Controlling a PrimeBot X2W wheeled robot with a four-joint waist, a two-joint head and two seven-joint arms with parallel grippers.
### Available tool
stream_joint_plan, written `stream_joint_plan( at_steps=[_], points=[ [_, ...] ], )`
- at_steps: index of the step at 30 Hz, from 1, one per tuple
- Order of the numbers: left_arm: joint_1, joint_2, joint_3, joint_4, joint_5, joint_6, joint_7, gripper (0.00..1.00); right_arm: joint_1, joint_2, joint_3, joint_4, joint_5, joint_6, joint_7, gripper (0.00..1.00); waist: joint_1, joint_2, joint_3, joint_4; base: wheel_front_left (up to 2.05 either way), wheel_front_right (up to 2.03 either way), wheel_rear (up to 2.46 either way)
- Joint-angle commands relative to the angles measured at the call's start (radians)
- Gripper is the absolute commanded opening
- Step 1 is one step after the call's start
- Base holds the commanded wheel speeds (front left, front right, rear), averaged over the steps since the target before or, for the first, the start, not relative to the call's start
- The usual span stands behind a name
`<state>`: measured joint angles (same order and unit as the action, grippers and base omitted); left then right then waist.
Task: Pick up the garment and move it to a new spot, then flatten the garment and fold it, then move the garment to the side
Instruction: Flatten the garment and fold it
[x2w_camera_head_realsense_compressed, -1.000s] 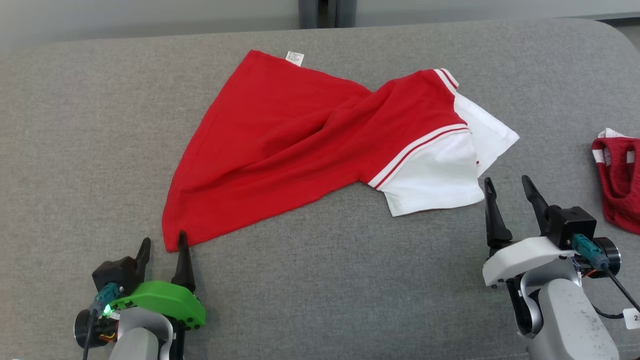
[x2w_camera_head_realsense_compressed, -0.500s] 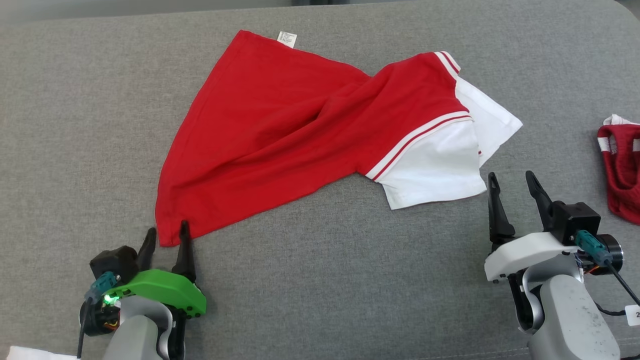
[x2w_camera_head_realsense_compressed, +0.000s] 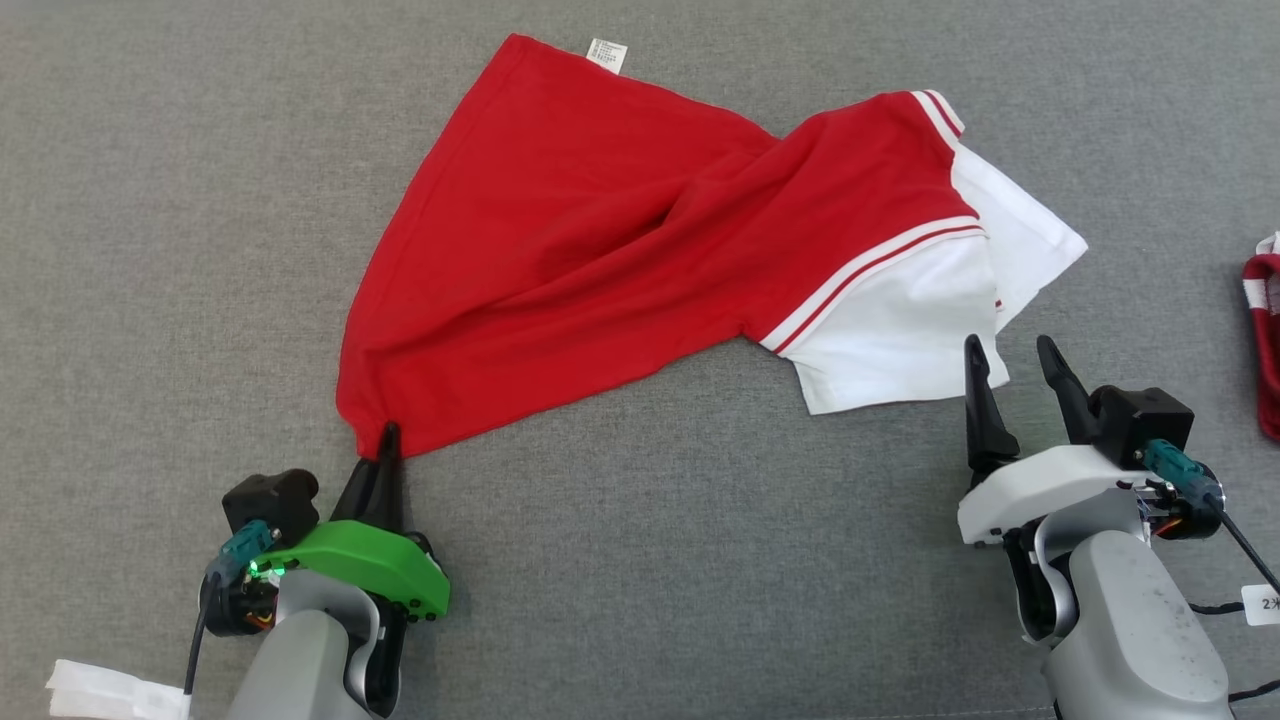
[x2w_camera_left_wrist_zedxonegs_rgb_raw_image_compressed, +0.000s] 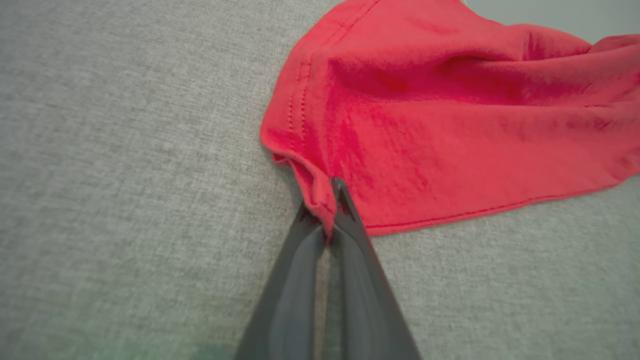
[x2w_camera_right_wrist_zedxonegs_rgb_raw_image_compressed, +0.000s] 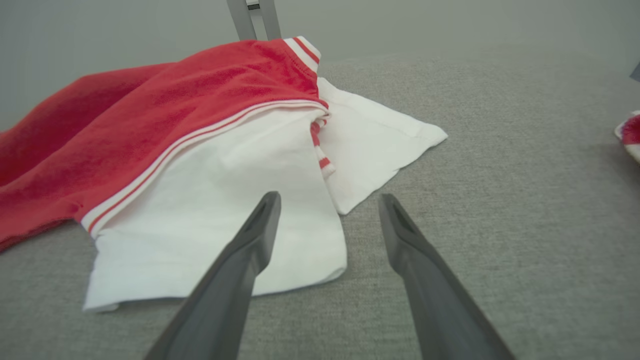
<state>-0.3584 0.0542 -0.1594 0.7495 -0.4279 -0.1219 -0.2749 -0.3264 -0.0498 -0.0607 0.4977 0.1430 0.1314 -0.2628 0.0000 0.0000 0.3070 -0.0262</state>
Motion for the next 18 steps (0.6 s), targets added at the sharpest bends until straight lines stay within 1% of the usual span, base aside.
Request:
stream_joint_plan(
  at_steps=[1,8,9,10,11,14,18],
  points=[
    [0.023,-0.005,-0.002,0.013,0.011,0.002,0.019,0.0,-0.016,-0.002,0.001,0.013,0.015,-0.002,-0.002,1.0,0.0,0.0,0.01,0.011,0.0,0.0,0.0],
    [0.015,-0.004,-0.006,-0.008,0.029,0.0,0.019,0.0,-0.054,-0.002,0.0,0.153,0.006,-0.002,0.0,1.0,0.0,0.0,0.029,0.034,0.0,0.0,0.0],
    [0.015,-0.003,-0.007,-0.01,0.03,0.0,0.019,0.0,-0.056,-0.001,0.007,0.174,0.008,-0.002,0.001,0.97,0.0,0.0,0.031,0.036,0.0,0.0,0.0],
    [0.013,-0.003,-0.008,-0.016,0.032,-0.001,0.019,0.0,-0.058,0.0,0.017,0.198,0.018,-0.001,0.004,0.43,0.0,0.0,0.033,0.037,0.0,0.0,0.0],
    [0.013,-0.003,-0.008,-0.019,0.034,-0.001,0.019,0.0,-0.058,0.001,0.029,0.217,0.021,-0.001,0.006,0.0,0.0,0.0,0.033,0.038,0.0,0.0,0.0],
    [0.013,-0.002,-0.001,-0.035,0.037,-0.001,0.019,0.0,-0.055,0.007,0.07,0.249,0.053,-0.001,0.009,0.0,0.0,0.0,0.03,0.039,0.0,0.0,0.0],
    [0.03,0.0,0.031,-0.081,0.034,0.008,0.012,0.0,-0.035,0.003,0.091,0.208,0.096,-0.001,0.006,0.0,0.0,0.0,0.003,0.032,0.0,0.0,0.0]
  ],
)
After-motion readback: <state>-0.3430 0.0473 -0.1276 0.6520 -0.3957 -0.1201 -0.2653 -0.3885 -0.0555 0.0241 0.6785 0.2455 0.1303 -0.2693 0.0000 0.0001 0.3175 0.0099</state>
